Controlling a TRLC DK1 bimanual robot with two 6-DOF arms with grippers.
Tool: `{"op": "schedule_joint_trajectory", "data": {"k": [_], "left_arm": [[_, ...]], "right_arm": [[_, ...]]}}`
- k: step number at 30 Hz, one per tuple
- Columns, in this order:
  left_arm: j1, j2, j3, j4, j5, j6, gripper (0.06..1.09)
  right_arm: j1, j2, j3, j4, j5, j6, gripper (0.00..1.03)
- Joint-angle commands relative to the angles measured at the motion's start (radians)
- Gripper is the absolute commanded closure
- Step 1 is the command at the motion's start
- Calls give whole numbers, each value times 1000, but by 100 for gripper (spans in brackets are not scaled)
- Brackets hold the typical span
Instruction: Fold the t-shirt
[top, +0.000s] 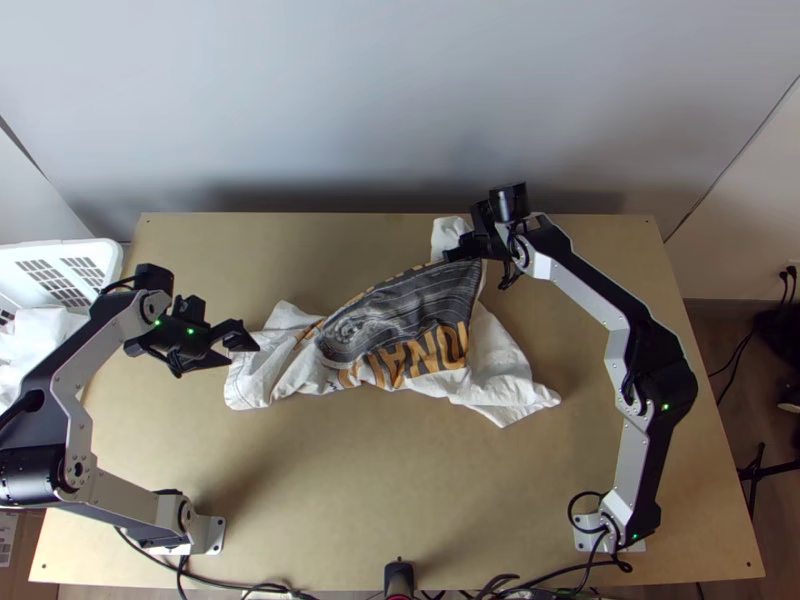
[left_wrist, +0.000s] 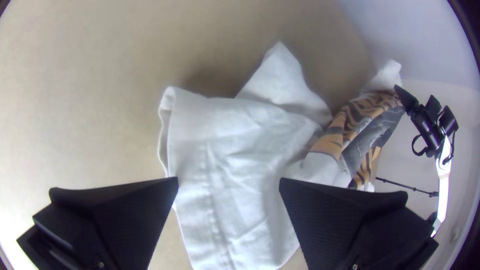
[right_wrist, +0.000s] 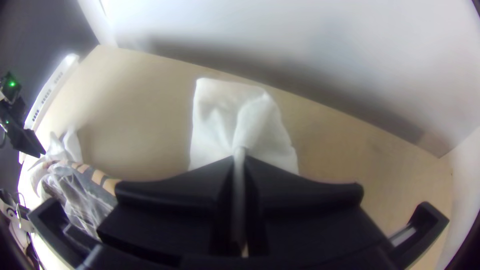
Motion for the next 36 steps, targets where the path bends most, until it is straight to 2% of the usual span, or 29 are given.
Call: {"op": "schedule_joint_trajectory", "data": {"k": [1, 20, 32, 35, 36], "left_arm": [[-8, 11, -5, -47, 14, 26, 10], [20, 9, -14, -45, 4, 72, 10], [-37, 9, -43, 87, 17, 51, 11], [-49, 11, -51, 119, 25, 40, 21], [-51, 11, -55, 125, 27, 39, 27]], "right_arm": [[-3, 0, 4, 4, 5, 0, 100], [-3, 0, 1, 15, 8, 0, 100], [6, -2, -14, 19, 8, 14, 100], [5, 0, -13, 21, 10, 14, 100], [5, 0, -14, 21, 10, 14, 100]]}}
